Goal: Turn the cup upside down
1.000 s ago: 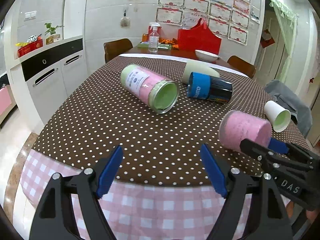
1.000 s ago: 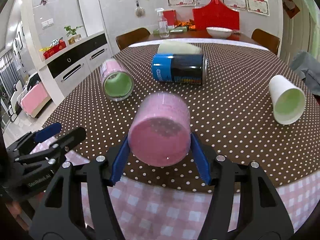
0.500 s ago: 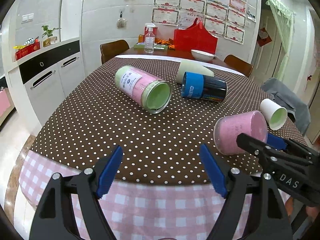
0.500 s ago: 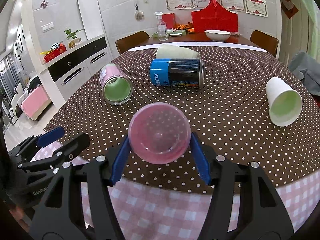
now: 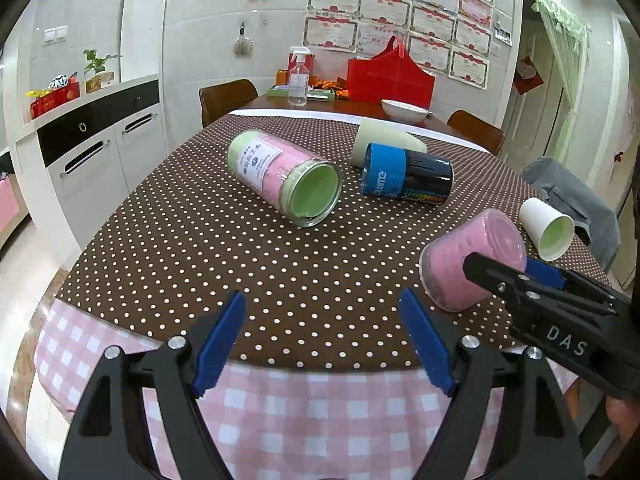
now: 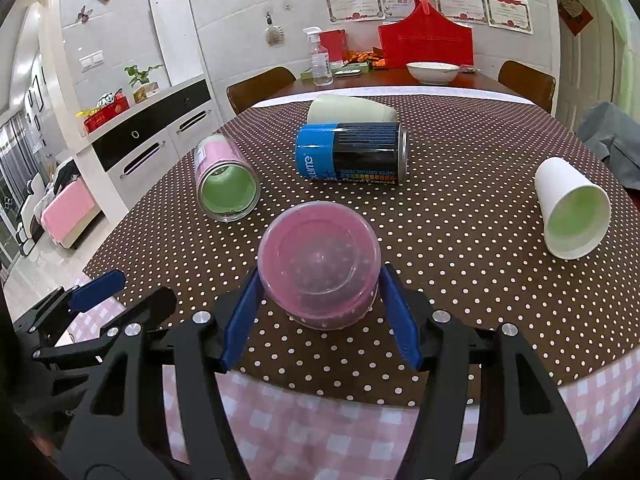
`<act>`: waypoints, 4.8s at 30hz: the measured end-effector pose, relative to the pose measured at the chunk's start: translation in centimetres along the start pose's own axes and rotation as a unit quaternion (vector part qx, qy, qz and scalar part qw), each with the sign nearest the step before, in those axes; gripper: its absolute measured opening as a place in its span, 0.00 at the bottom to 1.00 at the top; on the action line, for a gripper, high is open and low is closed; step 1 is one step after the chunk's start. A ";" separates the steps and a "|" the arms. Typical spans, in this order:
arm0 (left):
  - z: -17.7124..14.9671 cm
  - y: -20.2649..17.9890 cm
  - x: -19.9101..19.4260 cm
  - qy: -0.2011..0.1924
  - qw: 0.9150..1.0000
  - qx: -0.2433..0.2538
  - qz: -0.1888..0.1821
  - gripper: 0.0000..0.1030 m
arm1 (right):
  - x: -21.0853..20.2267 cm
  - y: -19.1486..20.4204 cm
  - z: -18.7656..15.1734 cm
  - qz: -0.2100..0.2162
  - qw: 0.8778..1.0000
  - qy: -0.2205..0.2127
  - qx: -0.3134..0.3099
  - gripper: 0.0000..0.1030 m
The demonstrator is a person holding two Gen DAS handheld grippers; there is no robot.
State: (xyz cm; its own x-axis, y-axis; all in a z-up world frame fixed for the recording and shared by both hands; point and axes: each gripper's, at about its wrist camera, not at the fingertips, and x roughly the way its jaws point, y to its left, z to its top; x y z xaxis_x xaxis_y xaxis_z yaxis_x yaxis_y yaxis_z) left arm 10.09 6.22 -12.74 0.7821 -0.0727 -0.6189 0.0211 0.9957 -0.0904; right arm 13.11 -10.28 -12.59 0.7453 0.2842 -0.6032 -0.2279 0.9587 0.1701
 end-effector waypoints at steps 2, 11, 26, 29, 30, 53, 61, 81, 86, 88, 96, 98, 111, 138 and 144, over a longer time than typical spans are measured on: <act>0.0 0.0 0.0 0.000 1.000 0.001 0.000 0.76 | 0.0 0.0 -0.1 0.001 1.000 0.000 0.001 0.58; 0.1 -0.2 -0.5 -0.009 1.000 0.000 -0.003 0.76 | -0.7 0.0 0.0 0.000 1.000 -0.014 0.001 0.61; 0.7 -2.3 -6.4 -0.121 0.992 0.019 -0.017 0.76 | -8.0 0.3 -0.1 -0.029 0.989 -0.139 -0.031 0.72; 0.8 -2.8 -7.6 -0.141 0.990 0.027 -0.012 0.76 | -9.8 0.5 -0.2 -0.041 0.983 -0.173 -0.044 0.75; 0.9 -3.1 -8.3 -0.152 0.988 0.030 -0.009 0.76 | -10.2 0.5 -0.3 -0.043 0.981 -0.181 -0.047 0.75; 0.9 -6.2 -13.5 -0.265 0.962 0.064 0.034 0.79 | -15.2 0.4 -2.0 -0.073 0.953 -0.285 -0.076 0.85; 0.7 -6.3 -13.8 -0.278 0.958 0.063 0.034 0.79 | -15.7 0.5 -2.5 -0.075 0.948 -0.299 -0.081 0.88; 0.6 -6.0 -13.7 -0.284 0.956 0.064 0.037 0.79 | -15.8 0.5 -2.6 -0.076 0.947 -0.300 -0.081 0.89; 0.6 -6.0 -13.7 -0.283 0.956 0.065 0.039 0.79 | -15.8 0.6 -2.6 -0.076 0.948 -0.299 -0.080 0.89; 0.6 -6.0 -13.7 -0.283 0.956 0.065 0.038 0.79 | -15.8 0.6 -2.6 -0.076 0.948 -0.300 -0.080 0.89; 0.6 -6.1 -13.8 -0.284 0.956 0.065 0.039 0.79 | -15.8 0.6 -2.6 -0.076 0.948 -0.299 -0.080 0.89; 0.6 -6.1 -13.8 -0.284 0.956 0.065 0.038 0.79 | -15.9 0.6 -2.6 -0.075 0.948 -0.300 -0.080 0.89; 0.6 -6.0 -13.8 -0.283 0.956 0.065 0.038 0.79 | -15.8 0.6 -2.6 -0.077 0.948 -0.299 -0.080 0.89; 0.3 -6.1 -13.6 -0.280 0.957 0.066 0.037 0.79 | -15.8 0.5 -2.6 -0.077 0.948 -0.299 -0.079 0.89; 0.3 -6.1 -13.7 -0.280 0.957 0.066 0.038 0.79 | -15.8 0.5 -2.5 -0.077 0.948 -0.299 -0.079 0.89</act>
State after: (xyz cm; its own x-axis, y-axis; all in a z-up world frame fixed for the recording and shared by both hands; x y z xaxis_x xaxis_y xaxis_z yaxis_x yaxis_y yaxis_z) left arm -0.51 1.19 -3.49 0.9948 0.0055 -0.1016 0.0006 0.9982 0.0597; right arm -0.39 -14.36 -4.94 0.9883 0.1426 -0.0535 -0.1444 0.9890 -0.0317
